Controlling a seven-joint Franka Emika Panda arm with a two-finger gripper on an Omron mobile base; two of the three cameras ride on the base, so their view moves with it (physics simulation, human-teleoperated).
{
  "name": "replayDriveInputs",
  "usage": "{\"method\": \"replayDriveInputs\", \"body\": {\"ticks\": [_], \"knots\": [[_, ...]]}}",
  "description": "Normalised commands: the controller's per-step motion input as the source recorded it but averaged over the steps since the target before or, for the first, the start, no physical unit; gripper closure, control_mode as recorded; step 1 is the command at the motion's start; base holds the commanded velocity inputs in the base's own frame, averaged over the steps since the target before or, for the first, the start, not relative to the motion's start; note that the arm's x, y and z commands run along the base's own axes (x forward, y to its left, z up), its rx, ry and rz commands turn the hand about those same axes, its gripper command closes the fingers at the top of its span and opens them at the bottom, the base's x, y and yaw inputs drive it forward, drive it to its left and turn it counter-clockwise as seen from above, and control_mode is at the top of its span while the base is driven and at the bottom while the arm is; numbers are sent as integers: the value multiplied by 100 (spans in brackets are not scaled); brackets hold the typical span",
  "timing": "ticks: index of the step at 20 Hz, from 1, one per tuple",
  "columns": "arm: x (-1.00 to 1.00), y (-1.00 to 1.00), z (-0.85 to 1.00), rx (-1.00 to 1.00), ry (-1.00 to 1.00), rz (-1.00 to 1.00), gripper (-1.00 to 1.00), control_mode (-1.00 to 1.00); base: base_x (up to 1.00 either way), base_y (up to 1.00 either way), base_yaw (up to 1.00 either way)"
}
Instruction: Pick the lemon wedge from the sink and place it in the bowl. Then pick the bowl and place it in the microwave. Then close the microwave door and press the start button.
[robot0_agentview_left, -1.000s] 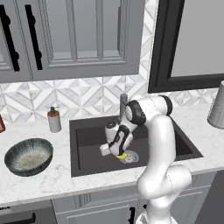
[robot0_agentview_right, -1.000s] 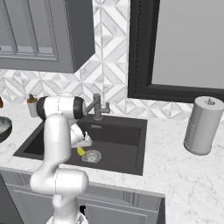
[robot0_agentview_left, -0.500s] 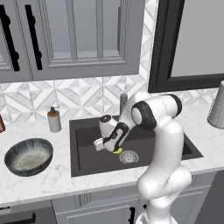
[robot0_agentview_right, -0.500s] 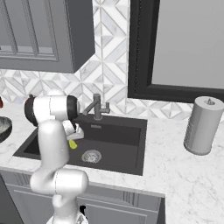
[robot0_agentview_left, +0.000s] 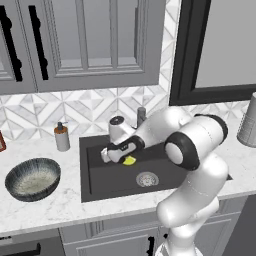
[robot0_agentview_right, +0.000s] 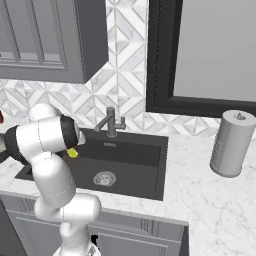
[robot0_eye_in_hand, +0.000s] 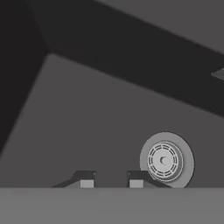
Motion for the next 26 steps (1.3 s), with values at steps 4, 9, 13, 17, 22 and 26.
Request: {"method": "replayDriveInputs", "body": {"ticks": [4,9,13,17,22,26], "knots": [[-18,58,79,2,0,19,100,-100,0,0,0],[0,77,73,0,2,23,100,-100,0,0,0],[0,91,46,0,1,26,100,-100,0,0,0],[-3,100,10,0,2,27,100,-100,0,0,0],[0,100,0,2,1,31,100,-100,0,0,0],[0,97,3,3,0,29,100,-100,0,0,0]]}}
